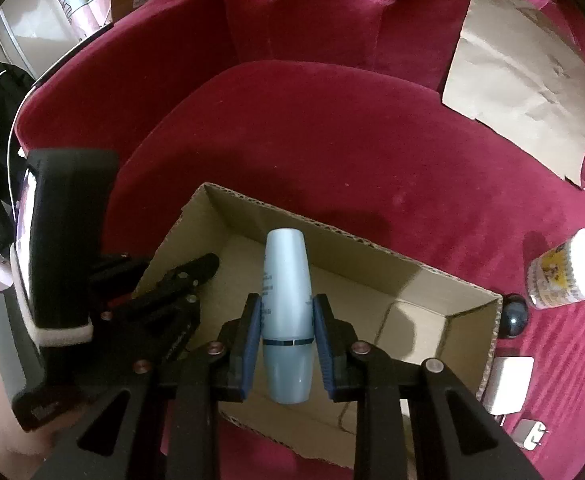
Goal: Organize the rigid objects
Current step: 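Lower the bottle into the box and open the right gripper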
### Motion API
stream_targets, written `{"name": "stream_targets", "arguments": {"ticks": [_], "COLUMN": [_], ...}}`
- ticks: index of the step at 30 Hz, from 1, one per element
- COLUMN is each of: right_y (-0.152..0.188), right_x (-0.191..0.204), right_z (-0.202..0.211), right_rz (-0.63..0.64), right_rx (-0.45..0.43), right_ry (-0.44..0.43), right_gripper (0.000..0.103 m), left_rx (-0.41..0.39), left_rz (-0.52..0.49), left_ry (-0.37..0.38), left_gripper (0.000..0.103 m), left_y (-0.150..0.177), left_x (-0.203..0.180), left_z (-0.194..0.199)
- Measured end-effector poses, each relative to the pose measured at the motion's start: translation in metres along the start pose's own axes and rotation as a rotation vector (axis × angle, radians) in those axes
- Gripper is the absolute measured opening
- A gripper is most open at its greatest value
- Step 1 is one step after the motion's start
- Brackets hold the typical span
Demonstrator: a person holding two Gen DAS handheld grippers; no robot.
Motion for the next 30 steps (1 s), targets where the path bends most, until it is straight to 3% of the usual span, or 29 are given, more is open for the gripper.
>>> {"name": "stream_targets", "arguments": {"ticks": [13,19,30], "right_y": [-0.004,-0.003,-0.003], "right_x": [0.002,-0.006,-0.023], "right_z": [-0.008,-0.005,0.006], "right_rz": [0.014,0.02,0.027], "right_rx": [0.03,0.031,0.032], "right_ry": [0.016,0.085,0.139], "right_gripper": [0.029,0.06,0.102], "left_rx": [0.002,0.002,0.002], "left_rz": [-0.001,0.001,0.001], "left_ry": [0.011,0.014,0.011], "left_gripper": [0.004,0.004,0.004], "left_y": [-0.001,0.0,-0.001], "left_x": [0.003,0.003,0.003], "left_z": [-0.001,-0.001,-0.001]}}
Point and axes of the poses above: each gripper's, at about its wrist camera, not at the fingertips, and z roughly against the way its jaws point, x to its left, y to its underside, the point moved 1 cm from there along -z, roughly the way its jaws point, and after that the axes turned 10 degrees about -y, right-handed, at the moved point
